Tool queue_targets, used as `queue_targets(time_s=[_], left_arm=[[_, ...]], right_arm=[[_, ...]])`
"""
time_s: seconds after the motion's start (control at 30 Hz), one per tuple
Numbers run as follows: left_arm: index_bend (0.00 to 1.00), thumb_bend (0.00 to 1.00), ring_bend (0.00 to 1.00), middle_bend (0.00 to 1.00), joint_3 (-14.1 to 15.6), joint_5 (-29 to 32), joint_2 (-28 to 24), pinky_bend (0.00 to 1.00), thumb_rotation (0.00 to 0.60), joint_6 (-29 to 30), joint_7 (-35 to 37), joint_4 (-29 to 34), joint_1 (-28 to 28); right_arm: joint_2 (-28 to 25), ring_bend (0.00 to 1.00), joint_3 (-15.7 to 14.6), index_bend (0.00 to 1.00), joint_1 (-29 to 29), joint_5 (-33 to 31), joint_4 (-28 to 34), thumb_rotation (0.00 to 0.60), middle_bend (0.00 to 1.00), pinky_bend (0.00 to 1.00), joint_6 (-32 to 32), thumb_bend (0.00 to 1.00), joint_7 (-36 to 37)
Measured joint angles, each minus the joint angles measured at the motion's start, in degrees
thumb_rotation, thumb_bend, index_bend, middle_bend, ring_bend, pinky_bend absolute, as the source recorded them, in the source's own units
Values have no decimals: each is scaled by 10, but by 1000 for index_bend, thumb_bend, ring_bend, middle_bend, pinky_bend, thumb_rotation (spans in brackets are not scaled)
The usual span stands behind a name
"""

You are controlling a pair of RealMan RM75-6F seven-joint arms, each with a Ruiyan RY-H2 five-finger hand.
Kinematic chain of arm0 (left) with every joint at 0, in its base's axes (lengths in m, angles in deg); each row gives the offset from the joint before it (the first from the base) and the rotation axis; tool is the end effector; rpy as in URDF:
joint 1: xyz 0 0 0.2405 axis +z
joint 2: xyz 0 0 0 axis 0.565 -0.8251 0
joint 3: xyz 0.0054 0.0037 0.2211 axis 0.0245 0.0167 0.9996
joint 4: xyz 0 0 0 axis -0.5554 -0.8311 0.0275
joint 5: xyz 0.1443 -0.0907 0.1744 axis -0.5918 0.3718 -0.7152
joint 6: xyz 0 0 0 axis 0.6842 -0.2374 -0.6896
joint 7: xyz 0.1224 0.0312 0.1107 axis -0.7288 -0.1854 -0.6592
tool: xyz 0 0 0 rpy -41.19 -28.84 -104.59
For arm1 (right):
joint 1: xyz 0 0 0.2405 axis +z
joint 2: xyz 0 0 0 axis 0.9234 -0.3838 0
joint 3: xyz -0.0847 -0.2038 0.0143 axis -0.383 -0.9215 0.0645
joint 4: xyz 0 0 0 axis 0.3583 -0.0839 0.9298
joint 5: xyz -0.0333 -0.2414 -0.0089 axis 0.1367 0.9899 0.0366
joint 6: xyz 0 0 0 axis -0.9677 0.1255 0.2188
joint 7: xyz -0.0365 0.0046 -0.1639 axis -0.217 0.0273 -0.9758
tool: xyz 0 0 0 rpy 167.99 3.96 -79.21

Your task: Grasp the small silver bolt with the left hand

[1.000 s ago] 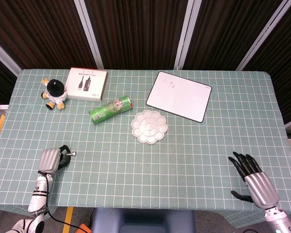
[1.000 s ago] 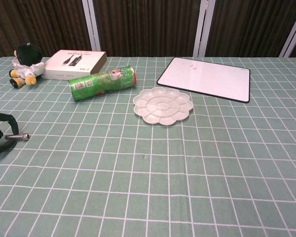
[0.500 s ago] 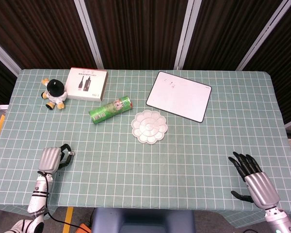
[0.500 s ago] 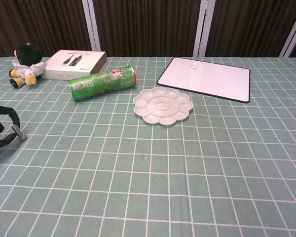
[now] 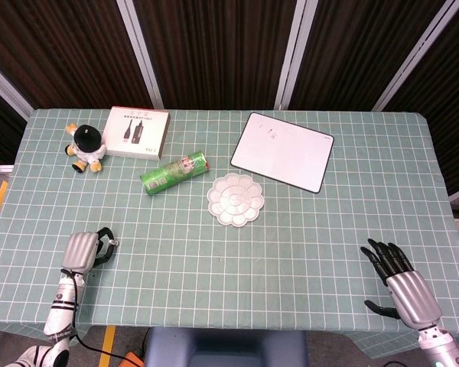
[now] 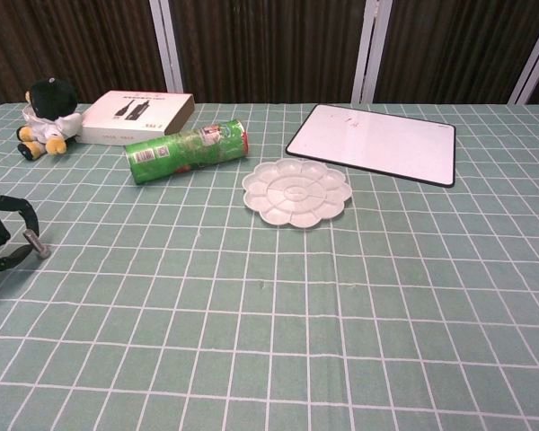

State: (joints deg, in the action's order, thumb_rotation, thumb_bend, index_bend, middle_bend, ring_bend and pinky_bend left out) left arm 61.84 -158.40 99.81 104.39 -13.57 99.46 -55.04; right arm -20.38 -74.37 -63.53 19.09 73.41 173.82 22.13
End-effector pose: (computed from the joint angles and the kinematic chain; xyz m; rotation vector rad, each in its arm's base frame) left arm -0.2899 0.3024 -0.0286 -1.4946 -0.9641 -0.9167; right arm -0.2784 -0.1582 0.0727 1.6526 -0.9561 0.9630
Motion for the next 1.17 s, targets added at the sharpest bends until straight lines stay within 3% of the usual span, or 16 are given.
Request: queue_targets(time_s=[0.17,0.4,0.5,0.57,0.63,0.7,0.73,0.8,0.97,1.07,1.17], left_arm=[[355,417,1000,1000,1,0,-2,1000,600,1,1,2,0],[309,416,1000,1000,3,-2,-7,1000,600,4,-1,10,2],[236,416,978,961,5,-9,-13,1000,600,22,-2,17,6],[148,416,749,729,8,-19,-24,868,600,47,0,28,15],[62,414,315,362,15,-29,-40,476,600,75,3,50,27],[18,413,84,158,28,-44,-70,202,600,103,5,91,44],[4,410,30,82,36,-54,-86,121,600,115,5,114,53],[0,398,0,4,59,-82,-129,50,600,148,0,175,76],[0,388,0,0,121,-173,-245,29,600,248,-41,314,133],[0,388,0,0,135,-196,-270,28,600,269,-66,338,146],[0,389,0,0,142,-192,-278,28,600,249,-70,349,155]], right_arm=[[0,0,0,0,0,0,0,600,0,0,1,179,0],[-1,0,1,0,-1,1,0,600,0,0,5,179,1],[-2,0,1,0,-2,2,0,600,0,0,6,179,2],[-3,0,1,0,-2,2,0,600,0,0,9,179,4],[-4,0,3,0,-4,1,0,600,0,0,13,179,4],[-4,0,3,0,-4,0,0,600,0,0,13,179,3],[-4,0,2,0,-5,2,0,600,0,0,13,179,2],[-5,0,0,0,-5,7,1,600,0,0,14,178,2],[-7,0,-7,0,-6,28,7,600,0,0,24,178,2],[-9,0,-14,0,-7,39,13,600,0,0,26,179,3],[-13,0,-17,0,-10,42,18,600,0,0,29,179,1]])
